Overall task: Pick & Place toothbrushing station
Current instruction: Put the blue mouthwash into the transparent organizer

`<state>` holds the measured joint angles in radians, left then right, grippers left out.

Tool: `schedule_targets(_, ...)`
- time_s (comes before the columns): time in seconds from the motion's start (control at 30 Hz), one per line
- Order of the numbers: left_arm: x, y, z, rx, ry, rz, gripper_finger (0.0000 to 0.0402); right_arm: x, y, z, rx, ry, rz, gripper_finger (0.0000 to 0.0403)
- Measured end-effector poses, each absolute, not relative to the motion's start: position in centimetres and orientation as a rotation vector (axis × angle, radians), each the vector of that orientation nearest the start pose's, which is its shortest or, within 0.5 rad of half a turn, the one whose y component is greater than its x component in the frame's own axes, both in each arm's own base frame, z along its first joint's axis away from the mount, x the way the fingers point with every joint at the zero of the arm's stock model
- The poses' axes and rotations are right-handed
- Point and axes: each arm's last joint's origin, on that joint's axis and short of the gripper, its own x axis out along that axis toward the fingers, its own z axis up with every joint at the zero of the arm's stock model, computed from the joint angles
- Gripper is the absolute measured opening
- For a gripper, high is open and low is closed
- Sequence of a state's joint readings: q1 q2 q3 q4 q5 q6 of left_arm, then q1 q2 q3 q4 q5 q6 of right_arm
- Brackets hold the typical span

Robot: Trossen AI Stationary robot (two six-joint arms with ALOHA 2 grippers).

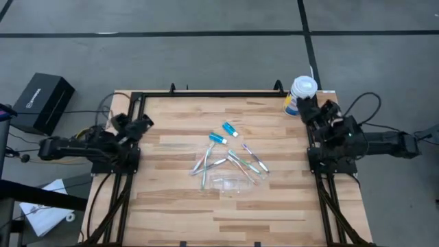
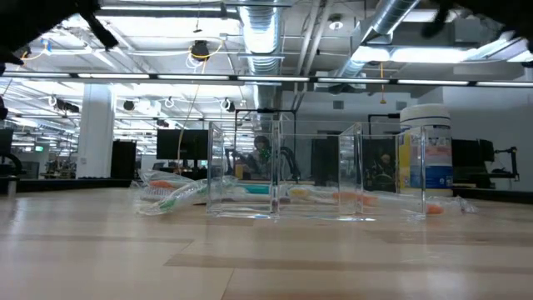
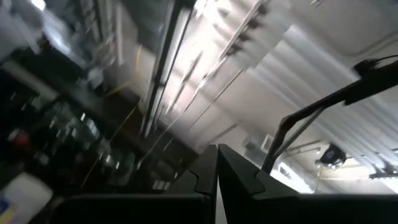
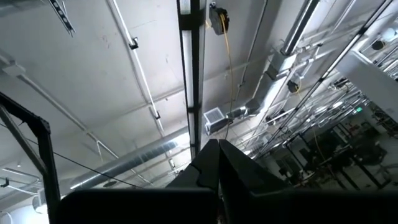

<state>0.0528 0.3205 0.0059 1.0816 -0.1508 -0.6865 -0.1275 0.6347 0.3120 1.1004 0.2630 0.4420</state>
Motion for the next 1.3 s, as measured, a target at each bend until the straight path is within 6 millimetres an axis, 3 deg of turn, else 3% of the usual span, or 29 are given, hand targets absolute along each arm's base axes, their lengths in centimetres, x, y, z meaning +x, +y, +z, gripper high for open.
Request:
schedule_targets(0.17,10.3,1.0,23.0,-0.684,-0.715,-0.047,0.0008,16.6,-3.0,35.1,0.463,-0.833,-0.22,0.0)
schedule_targets(0.37,10.4,1.4,23.1,-0.681,-0.775,0.093,0.0008,20.5,-5.0,36.8,0.389,-0.739,-0.393,0.0)
schedule_targets(0.53,10.3,1.6,23.1,-0.715,-0.802,0.166,0.0008,22.9,-6.0,36.4,0.402,-0.691,-0.419,0.0)
schedule_targets(0.87,10.5,1.8,22.9,-0.747,-0.801,0.22,0.0008,26.1,-6.8,34.2,0.735,-0.672,-0.336,0.0)
schedule_targets(1.07,10.6,1.9,22.8,-0.811,-0.821,0.244,0.0008,27.7,-7.1,34.6,0.772,-0.805,-0.239,0.0)
schedule_targets(1.17,10.7,1.9,24.3,-0.809,-0.845,0.175,0.0008,28.5,-7.9,36.2,0.734,-0.858,-0.152,0.0)
schedule_targets(1.3,11.6,1.7,28.5,-0.67,-0.772,0.028,0.0008,29.7,-8.8,40.5,0.619,-0.793,-0.074,0.0)
